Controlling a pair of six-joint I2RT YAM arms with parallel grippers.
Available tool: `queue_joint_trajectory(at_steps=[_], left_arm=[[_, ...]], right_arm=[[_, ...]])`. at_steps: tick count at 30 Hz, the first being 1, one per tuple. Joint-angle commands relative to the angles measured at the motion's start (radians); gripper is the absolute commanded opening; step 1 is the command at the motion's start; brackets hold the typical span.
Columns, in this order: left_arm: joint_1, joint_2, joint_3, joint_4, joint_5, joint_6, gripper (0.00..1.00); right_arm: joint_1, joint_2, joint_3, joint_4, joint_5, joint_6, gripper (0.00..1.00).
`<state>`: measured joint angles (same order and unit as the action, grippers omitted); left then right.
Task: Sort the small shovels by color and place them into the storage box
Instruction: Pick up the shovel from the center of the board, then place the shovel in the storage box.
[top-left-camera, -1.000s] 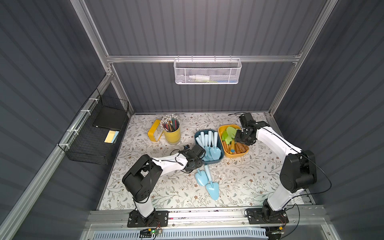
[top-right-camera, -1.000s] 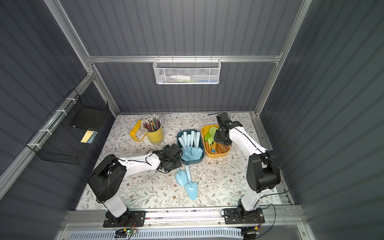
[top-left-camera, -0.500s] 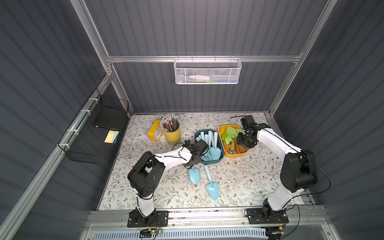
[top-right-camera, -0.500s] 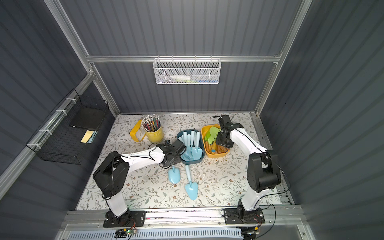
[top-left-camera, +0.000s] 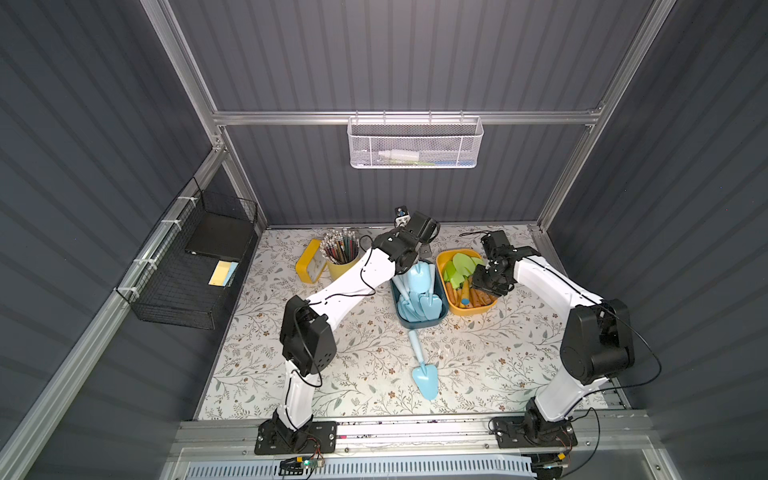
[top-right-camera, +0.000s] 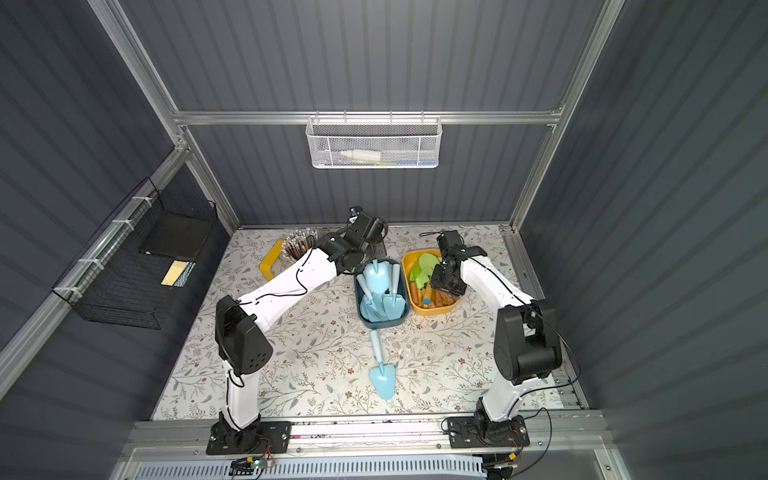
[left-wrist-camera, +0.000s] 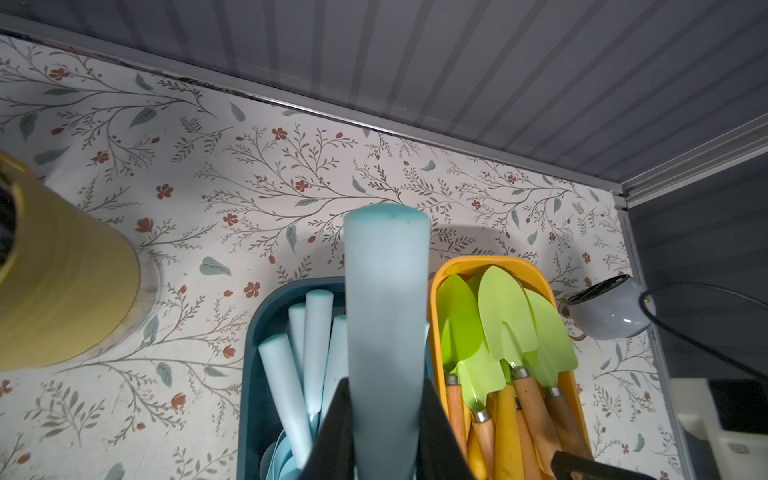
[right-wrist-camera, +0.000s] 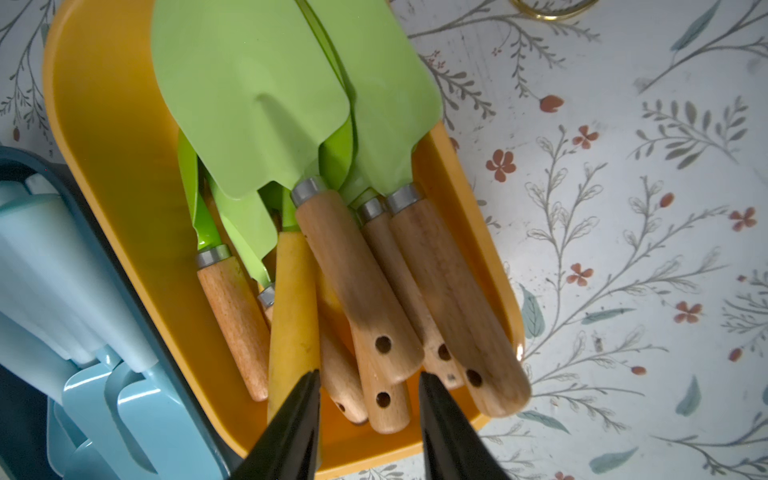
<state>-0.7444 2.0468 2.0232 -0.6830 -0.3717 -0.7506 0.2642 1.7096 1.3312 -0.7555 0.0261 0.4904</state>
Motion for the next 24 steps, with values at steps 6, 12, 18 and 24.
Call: queue_joint_trajectory(at_steps=[6,12,18,24], left_arm=[[0.005,0.126,0.011,-0.034,0.05,0.059,0.0],[0.005,0.126,-0.068,0.004,0.088,0.039,0.0],[0.002,0.118,-0.131,0.057,0.16,0.041,0.0],[0.002,0.095,-0.119,0.056,0.157,0.017,0.47]], right_arm=[[-0.008,-0.028,0.002,-0.019,0.035,0.003,0.43],[-0.008,-0.031,-0.006,-0.021,0.026,0.005,0.43],[-0.008,-0.031,-0.025,-0.025,0.019,-0.001,0.43],[-0.008,-0.05,-0.033,-0.027,-0.01,-0.014,0.44]])
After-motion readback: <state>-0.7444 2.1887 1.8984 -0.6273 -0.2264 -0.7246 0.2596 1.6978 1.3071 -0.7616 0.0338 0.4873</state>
